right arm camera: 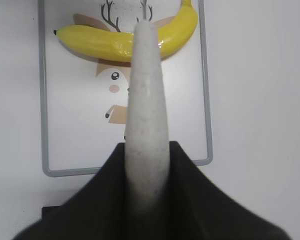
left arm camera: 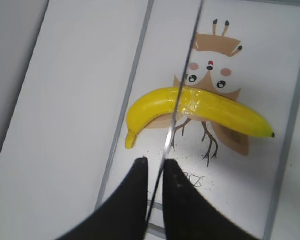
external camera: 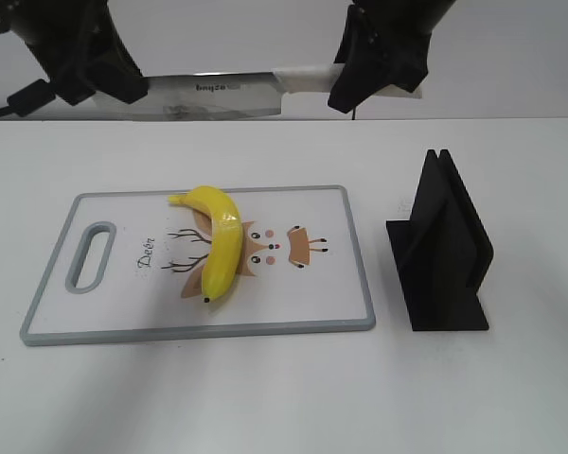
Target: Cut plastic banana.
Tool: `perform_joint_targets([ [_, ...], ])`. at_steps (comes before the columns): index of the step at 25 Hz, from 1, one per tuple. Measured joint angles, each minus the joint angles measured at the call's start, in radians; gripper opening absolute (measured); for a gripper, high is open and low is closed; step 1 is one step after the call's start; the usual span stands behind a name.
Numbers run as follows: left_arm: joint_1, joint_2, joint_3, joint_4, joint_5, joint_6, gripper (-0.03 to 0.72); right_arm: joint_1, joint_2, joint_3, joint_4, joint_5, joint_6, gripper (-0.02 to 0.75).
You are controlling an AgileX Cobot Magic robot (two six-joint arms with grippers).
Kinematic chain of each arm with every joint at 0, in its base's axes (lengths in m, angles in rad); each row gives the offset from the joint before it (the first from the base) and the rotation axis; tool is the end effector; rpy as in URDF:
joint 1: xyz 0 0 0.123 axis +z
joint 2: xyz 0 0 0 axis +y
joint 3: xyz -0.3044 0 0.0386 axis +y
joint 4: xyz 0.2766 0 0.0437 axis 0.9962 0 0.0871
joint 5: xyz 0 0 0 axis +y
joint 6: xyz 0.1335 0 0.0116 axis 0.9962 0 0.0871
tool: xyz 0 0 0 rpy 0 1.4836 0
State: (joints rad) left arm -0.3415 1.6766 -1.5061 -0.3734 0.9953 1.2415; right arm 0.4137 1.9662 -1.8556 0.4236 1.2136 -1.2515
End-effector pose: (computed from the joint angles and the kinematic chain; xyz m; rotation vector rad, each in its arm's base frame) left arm 0.3768 -0.1775 0.3073 1.6945 1.8989 -0.1440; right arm 0.4157 0.2389 0.2864 -1.8860 1.8635 0.3366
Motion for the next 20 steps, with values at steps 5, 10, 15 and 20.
perform_joint_targets([
  [5,0.003,-0.002,0.0,0.0,-0.045,-0.035,0.447,-0.001,0.0,0.001,-0.01,0.001,0.024,0.169],
  [10,0.03,-0.03,0.0,0.036,-0.136,-0.206,0.632,-0.002,0.0,0.001,-0.05,0.003,0.047,0.169],
  [15,0.089,-0.085,0.0,0.156,-0.144,-0.516,0.642,-0.002,-0.015,0.001,-0.07,0.003,0.2,0.168],
  [20,0.183,-0.126,0.0,0.209,-0.022,-0.796,0.622,-0.002,-0.042,0.001,-0.102,0.004,0.568,0.168],
])
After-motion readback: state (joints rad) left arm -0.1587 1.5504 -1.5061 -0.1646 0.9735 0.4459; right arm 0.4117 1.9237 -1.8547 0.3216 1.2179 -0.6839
